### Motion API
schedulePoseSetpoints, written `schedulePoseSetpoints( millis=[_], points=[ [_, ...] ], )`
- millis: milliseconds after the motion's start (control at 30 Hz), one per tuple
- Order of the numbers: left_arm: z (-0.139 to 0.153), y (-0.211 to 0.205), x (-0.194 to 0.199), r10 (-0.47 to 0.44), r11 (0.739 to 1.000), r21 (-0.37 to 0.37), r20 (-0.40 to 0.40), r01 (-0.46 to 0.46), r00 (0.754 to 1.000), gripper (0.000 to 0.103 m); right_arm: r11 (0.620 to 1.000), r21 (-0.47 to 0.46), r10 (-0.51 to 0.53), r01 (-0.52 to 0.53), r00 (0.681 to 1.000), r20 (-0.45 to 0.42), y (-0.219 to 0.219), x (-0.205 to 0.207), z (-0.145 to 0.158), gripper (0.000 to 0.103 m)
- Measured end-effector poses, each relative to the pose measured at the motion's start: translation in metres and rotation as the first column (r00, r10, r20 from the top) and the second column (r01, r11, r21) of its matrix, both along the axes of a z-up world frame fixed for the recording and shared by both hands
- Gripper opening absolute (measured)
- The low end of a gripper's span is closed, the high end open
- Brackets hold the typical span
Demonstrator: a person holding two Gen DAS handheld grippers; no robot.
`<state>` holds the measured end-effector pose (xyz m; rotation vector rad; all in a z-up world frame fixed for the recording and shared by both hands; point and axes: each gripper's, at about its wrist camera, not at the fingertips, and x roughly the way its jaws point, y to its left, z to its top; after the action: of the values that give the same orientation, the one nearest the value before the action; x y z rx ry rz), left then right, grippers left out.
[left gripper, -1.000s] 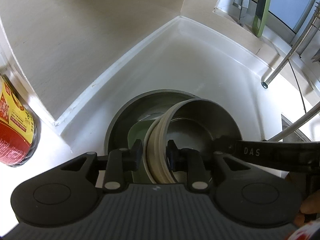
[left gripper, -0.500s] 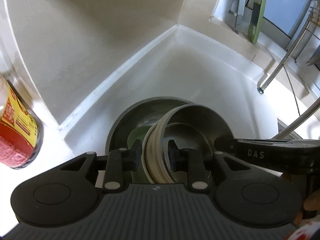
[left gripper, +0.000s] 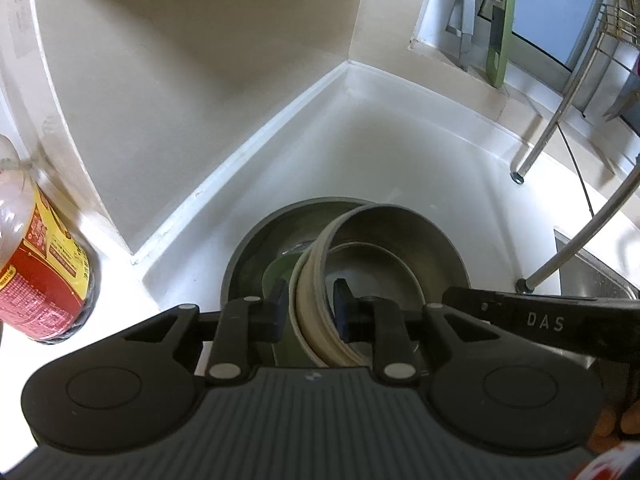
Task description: Organize plates and bowls
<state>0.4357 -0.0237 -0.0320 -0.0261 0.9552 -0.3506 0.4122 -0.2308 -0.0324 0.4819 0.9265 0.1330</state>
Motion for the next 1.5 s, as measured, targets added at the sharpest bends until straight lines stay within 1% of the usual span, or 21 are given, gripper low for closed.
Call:
schedulePoseSetpoints(
  millis=[133, 300, 433, 567, 833, 933, 1167, 1267, 1300, 1333, 1400, 1500],
  points=[
    [-0.004, -0.002, 0.0, -0.014, 1.0, -0.012, -0.02, 0.014, 1.0, 0.015, 1.0, -0.003, -0.009, 0.009, 1.0, 0.01, 0.001, 0.0, 0.001, 0.013],
    [-0.007, -0.004, 0.001, -0.018, 1.0, 0.004, -0.034, 0.019, 0.999, 0.015, 1.0, -0.014, -0.008, 0.008, 1.0, -0.008, 0.001, 0.004, 0.005, 0.012],
    [-0.006, 0.0, 0.004, -0.021, 1.0, -0.014, -0.057, 0.021, 0.998, 0.015, 1.0, 0.007, -0.019, 0.019, 0.999, -0.039, -0.002, 0.01, 0.011, 0.011],
    [-0.004, 0.004, 0.006, -0.026, 1.0, -0.019, -0.069, 0.024, 0.997, 0.015, 0.998, 0.063, -0.011, 0.017, 0.995, -0.099, -0.01, 0.022, 0.012, 0.011],
    [-0.005, 0.005, 0.011, -0.039, 0.999, -0.029, -0.091, 0.036, 0.995, 0.015, 0.996, 0.092, -0.004, 0.019, 0.986, -0.167, -0.018, 0.035, 0.014, 0.011],
    [-0.005, 0.005, 0.011, -0.042, 0.999, -0.035, -0.087, 0.039, 0.995, 0.015, 0.997, 0.074, -0.004, 0.018, 0.985, -0.174, -0.015, 0.036, 0.012, 0.011],
    [0.0, 0.005, 0.005, -0.035, 0.999, -0.022, -0.057, 0.034, 0.998, 0.018, 1.0, 0.003, 0.023, -0.023, 0.992, -0.124, -0.004, 0.031, 0.016, 0.012],
    [0.006, 0.008, 0.0, -0.024, 0.999, -0.033, -0.039, 0.023, 0.999, 0.019, 1.0, 0.003, 0.027, -0.027, 0.996, -0.085, -0.005, 0.024, 0.019, 0.019],
    [0.008, 0.009, -0.003, -0.019, 0.999, -0.037, -0.029, 0.018, 0.999, 0.019, 1.0, 0.002, 0.028, -0.028, 0.997, -0.072, -0.006, 0.021, 0.02, 0.027],
    [0.011, 0.01, -0.006, -0.014, 0.999, -0.039, -0.02, 0.013, 1.0, 0.02, 1.0, 0.006, 0.026, -0.026, 0.998, -0.051, -0.006, 0.017, 0.021, 0.038],
    [0.016, 0.012, -0.015, -0.002, 0.999, -0.04, 0.004, 0.003, 1.0, 0.021, 1.0, 0.007, 0.023, -0.023, 1.0, -0.013, -0.009, 0.007, 0.023, 0.048],
    [0.023, 0.012, -0.03, 0.015, 1.0, -0.021, 0.039, -0.014, 0.999, 0.022, 0.999, 0.026, 0.024, -0.025, 0.999, 0.033, -0.014, -0.009, 0.023, 0.05]
  ],
)
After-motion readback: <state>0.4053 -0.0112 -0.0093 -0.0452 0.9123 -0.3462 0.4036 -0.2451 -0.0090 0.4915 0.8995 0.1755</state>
